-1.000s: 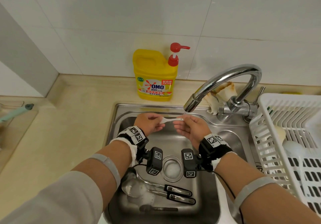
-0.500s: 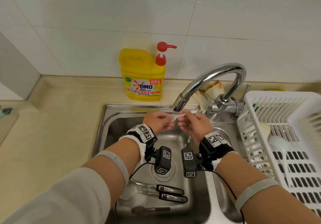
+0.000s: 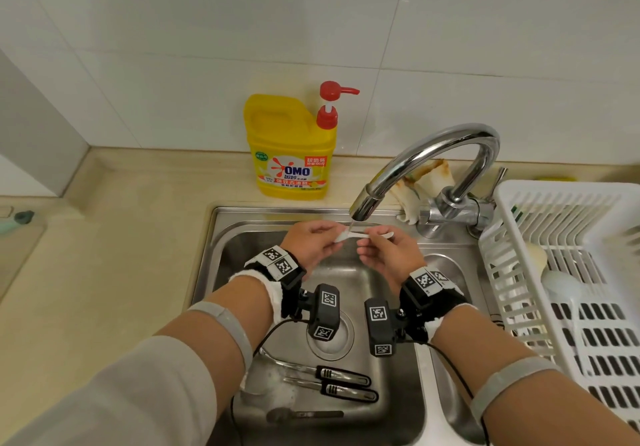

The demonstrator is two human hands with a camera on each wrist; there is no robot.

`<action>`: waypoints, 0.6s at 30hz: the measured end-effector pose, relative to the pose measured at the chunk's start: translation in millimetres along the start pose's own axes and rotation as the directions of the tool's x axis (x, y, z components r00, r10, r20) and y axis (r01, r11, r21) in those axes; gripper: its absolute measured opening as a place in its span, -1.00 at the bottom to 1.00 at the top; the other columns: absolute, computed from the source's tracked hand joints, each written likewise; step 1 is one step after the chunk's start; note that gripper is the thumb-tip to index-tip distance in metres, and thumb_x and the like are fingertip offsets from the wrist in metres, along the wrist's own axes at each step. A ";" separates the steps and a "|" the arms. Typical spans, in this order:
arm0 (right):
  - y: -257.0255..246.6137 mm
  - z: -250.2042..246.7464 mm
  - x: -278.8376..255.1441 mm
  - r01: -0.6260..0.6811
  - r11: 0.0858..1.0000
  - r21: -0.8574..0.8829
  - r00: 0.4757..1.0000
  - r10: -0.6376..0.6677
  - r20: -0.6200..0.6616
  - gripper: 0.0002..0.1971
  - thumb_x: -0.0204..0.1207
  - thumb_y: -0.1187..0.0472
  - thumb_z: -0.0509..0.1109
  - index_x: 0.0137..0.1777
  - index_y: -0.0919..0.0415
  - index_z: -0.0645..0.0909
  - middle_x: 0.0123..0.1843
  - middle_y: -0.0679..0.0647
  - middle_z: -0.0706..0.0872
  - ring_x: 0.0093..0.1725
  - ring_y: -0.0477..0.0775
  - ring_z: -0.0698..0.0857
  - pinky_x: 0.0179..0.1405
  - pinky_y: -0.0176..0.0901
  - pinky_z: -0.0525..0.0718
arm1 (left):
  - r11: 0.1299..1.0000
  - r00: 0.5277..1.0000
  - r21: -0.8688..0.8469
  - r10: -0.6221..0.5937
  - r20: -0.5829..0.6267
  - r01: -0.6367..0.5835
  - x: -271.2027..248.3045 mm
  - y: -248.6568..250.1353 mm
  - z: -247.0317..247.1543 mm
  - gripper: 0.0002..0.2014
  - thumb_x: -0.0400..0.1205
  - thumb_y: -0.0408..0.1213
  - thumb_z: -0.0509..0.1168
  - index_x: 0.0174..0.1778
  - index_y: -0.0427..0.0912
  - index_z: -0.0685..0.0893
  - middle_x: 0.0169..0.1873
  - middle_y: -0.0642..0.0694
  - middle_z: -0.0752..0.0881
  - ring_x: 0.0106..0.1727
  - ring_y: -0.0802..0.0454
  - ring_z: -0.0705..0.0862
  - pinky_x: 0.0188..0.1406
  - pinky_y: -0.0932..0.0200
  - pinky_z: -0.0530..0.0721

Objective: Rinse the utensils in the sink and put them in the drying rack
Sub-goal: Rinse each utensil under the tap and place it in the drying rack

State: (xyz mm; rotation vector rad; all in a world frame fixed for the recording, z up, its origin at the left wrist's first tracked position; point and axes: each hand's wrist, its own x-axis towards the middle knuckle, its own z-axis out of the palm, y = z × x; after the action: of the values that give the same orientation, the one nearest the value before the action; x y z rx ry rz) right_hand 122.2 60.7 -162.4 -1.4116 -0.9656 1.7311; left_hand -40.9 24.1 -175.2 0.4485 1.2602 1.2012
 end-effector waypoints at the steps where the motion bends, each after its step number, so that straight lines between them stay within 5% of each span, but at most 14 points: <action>1: 0.9 0.2 0.2 0.014 1.000 -0.013 1.000 -0.014 0.003 -0.90 0.71 0.36 0.29 0.01 0.29 0.64 -0.27 0.20 0.78 -0.35 0.03 0.76 -0.28 -0.19 0.78 | 1.000 1.000 0.003 -0.014 0.000 0.014 -0.1 0.0 -1.4 -0.85 0.66 -0.46 0.39 0.13 -0.32 0.73 0.00 -0.28 0.77 -0.04 -0.02 0.76 -0.11 0.26 0.79; 8: -1.2 -3.7 2.9 0.015 1.000 0.009 1.000 -0.015 0.006 -0.93 0.70 0.33 0.32 0.01 0.27 0.63 -0.28 0.15 0.81 -0.36 -0.02 0.76 -0.30 -0.23 0.76 | 0.995 0.994 -0.005 -0.098 0.045 0.099 -1.0 -0.3 -2.7 -0.72 0.67 -0.31 0.41 0.29 -0.27 0.72 -0.19 -0.14 0.80 -0.15 0.03 0.79 -0.03 0.09 0.79; 14: 2.7 -4.9 2.9 0.000 1.000 0.011 1.000 0.001 -0.025 -0.96 0.66 0.35 0.37 0.00 0.29 0.66 -0.27 0.17 0.83 -0.35 0.01 0.76 -0.26 -0.20 0.75 | 0.992 0.996 -0.100 -0.075 0.043 0.078 -5.5 1.0 -1.2 -0.76 0.71 -0.38 0.33 0.28 -0.36 0.71 -0.05 -0.23 0.80 -0.02 -0.03 0.81 0.05 0.09 0.81; 18: 5.8 5.3 3.8 -0.050 0.999 0.015 0.998 0.049 0.038 -0.83 0.75 0.33 0.22 0.01 0.27 0.65 -0.27 0.14 0.85 -0.37 -0.02 0.77 -0.31 -0.24 0.73 | 0.995 0.999 -0.097 -0.039 0.012 0.040 -11.6 4.4 -9.7 -0.74 0.66 -0.40 0.40 0.26 -0.38 0.71 -0.09 -0.23 0.77 -0.09 -0.01 0.79 -0.03 0.14 0.81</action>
State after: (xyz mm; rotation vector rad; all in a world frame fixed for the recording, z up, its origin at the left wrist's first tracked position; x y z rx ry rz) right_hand 116.0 60.6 -168.6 -1.4082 -0.9413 1.8038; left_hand -49.7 12.5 -169.2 0.3571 1.1910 1.2195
